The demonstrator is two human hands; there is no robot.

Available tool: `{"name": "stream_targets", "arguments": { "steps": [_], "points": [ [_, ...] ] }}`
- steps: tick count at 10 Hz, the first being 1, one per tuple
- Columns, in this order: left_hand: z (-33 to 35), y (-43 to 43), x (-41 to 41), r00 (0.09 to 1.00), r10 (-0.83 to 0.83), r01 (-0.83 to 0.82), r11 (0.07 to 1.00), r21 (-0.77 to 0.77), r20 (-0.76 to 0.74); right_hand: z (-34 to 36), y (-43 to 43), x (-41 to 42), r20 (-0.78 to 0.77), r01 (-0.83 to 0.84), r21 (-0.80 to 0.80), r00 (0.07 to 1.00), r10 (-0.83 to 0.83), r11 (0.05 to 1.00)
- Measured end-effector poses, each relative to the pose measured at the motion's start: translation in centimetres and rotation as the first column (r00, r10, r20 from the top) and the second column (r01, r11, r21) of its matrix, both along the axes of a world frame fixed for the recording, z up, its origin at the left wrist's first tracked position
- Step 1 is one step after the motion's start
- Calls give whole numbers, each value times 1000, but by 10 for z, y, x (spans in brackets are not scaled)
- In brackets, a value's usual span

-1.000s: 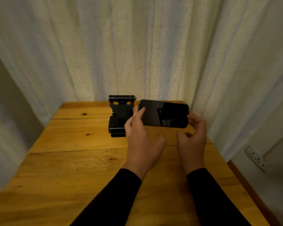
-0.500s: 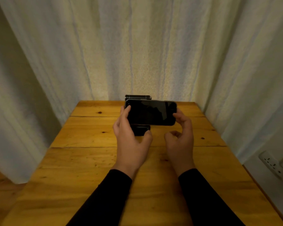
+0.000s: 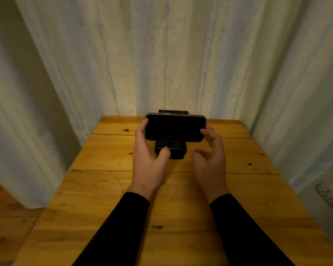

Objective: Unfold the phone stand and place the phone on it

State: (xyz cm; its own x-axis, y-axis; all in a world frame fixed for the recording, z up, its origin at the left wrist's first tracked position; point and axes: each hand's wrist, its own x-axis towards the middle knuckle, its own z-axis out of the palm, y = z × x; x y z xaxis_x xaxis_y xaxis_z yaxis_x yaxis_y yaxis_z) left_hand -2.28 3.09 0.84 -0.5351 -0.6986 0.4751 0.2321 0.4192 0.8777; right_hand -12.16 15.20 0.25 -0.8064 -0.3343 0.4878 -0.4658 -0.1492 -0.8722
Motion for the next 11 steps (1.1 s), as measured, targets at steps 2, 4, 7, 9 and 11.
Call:
{"name": "stream_targets", "arguments": {
  "steps": [2,4,7,9,11],
  "points": [
    [0,-2,0,1000,-9,10,999,32,-15,-2,1,-1,8,-15,23,1000,15,1000],
    [0,-1,3,1000,15,-15,998,55,-7,-5,2,-3,12,-23,59,1000,22,998],
    [-1,-1,1,999,31,-33,997,73,29,-6,1,-3,19,-18,103,1000,16,995],
    [-2,-2,1,997,26,-32,996,83,71,-6,3,0,16,-7,145,1000,5,989],
    [-6,1,12,985,82,-91,994,54,151,-5,16,2,-3,6,221,1000,-5,975]
  ]
}}
